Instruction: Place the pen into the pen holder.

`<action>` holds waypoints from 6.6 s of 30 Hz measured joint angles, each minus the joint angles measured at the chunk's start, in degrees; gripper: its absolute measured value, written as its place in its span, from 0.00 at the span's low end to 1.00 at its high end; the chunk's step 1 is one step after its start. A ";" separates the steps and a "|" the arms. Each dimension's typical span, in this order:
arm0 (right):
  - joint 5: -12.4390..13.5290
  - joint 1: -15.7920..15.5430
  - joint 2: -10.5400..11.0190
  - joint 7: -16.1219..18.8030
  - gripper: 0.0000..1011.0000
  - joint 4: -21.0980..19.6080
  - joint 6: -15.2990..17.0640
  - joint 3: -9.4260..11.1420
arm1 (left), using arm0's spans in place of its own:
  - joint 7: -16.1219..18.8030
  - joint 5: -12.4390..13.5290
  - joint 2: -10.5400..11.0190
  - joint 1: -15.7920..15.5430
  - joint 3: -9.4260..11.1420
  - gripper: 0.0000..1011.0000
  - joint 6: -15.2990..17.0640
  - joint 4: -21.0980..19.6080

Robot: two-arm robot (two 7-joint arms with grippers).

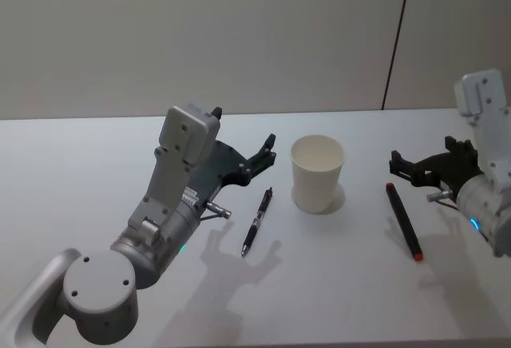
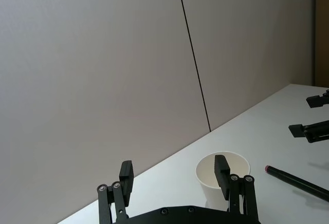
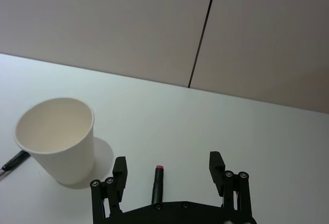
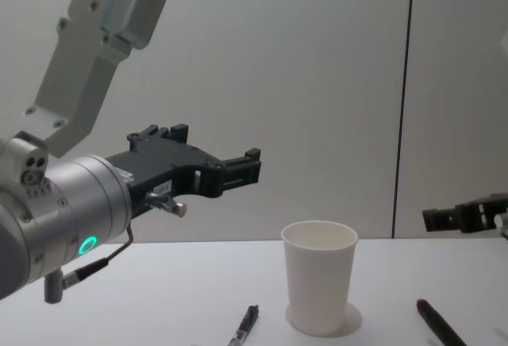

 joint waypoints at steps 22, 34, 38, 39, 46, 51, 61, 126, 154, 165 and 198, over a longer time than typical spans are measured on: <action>0.04 9.68 -3.48 1.45 0.99 14.71 7.51 0.60 | 0.00 0.00 0.00 0.00 0.00 0.99 0.00 0.00; 1.58 14.30 -5.87 0.76 0.99 23.49 9.38 0.41 | 0.00 0.00 0.00 0.00 0.00 0.99 0.00 0.00; 1.95 15.69 -6.54 0.22 0.99 25.96 10.00 0.39 | 0.00 0.00 0.00 0.00 0.00 0.99 0.00 0.00; 2.03 16.18 -6.77 0.08 0.99 26.81 10.17 0.38 | 0.00 0.00 0.00 0.00 0.00 0.99 0.00 0.00; 2.08 18.44 -7.72 -0.46 0.99 30.57 10.88 0.36 | 0.00 0.00 0.00 0.00 0.00 0.99 0.00 0.00; 1.89 19.60 -8.14 -0.52 0.99 32.41 11.10 0.37 | 0.00 0.00 0.00 0.00 0.00 0.99 0.00 0.00; 1.41 21.65 -8.80 -0.31 0.99 35.87 11.07 0.52 | 0.00 0.00 0.00 0.00 0.00 0.99 0.00 0.00; -0.87 22.74 -9.36 3.41 0.16 40.85 0.71 1.05 | -0.01 0.00 0.00 0.00 0.00 0.99 0.00 0.00; 0.00 17.22 -7.94 5.93 0.16 28.72 -18.22 1.54 | -0.01 0.00 -0.01 0.00 0.00 0.99 0.00 0.00; 0.34 16.47 -8.18 6.99 0.16 27.50 -27.99 1.02 | 0.00 0.00 0.00 0.00 0.00 0.99 0.00 0.00; 1.68 24.60 -14.79 7.10 0.16 49.78 -63.73 -3.43 | -0.01 0.00 -0.01 0.00 0.00 0.99 0.01 0.00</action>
